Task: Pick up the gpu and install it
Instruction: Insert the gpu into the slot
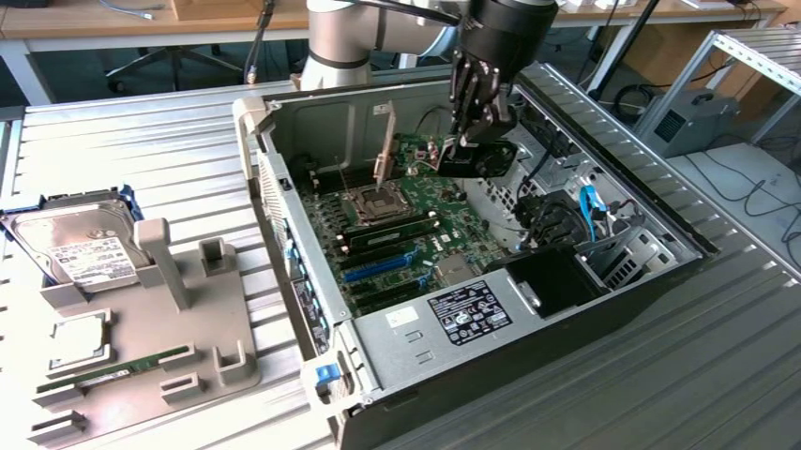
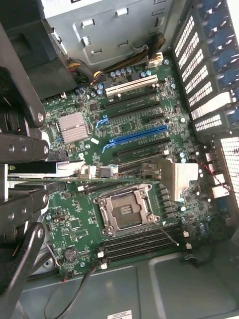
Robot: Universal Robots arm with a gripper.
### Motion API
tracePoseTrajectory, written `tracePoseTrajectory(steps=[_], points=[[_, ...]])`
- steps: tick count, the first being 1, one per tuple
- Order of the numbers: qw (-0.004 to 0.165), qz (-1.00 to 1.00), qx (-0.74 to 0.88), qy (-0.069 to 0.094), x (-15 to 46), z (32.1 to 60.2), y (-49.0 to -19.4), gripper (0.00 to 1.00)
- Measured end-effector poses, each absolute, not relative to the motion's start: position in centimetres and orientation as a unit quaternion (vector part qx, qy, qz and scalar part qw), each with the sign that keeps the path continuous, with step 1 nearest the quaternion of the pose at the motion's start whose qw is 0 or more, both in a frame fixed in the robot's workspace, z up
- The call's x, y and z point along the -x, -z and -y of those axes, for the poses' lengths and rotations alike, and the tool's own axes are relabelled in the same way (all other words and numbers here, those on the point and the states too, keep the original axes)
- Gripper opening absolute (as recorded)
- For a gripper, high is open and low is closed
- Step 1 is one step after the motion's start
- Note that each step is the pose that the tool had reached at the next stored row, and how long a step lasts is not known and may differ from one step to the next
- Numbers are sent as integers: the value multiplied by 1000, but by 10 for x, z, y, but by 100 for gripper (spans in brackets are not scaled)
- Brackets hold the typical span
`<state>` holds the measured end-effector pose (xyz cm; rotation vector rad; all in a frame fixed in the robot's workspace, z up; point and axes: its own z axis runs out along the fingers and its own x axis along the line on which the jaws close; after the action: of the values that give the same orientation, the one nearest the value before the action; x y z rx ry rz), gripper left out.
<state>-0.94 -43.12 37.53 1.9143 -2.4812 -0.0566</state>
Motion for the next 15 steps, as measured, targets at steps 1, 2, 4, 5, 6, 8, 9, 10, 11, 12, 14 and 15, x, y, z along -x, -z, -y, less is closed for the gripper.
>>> tracePoseTrajectory(steps=[1,2,4,5,6,8,9,10,11,12,14,15], points=[[4,791,-612,18,9,431,-375,26],[4,790,-613,18,9,431,-375,26],[4,788,-616,18,9,431,-375,26],[4,787,-617,18,9,431,-375,26],[4,786,-618,18,9,431,-375,26],[4,784,-621,18,9,431,-375,26],[4,783,-622,18,9,431,-375,26],[4,781,-624,18,9,431,-375,26],[4,780,-626,18,9,431,-375,26],[4,779,-627,18,9,431,-375,26],[4,777,-630,18,9,431,-375,26],[4,776,-631,18,9,431,-375,26]])
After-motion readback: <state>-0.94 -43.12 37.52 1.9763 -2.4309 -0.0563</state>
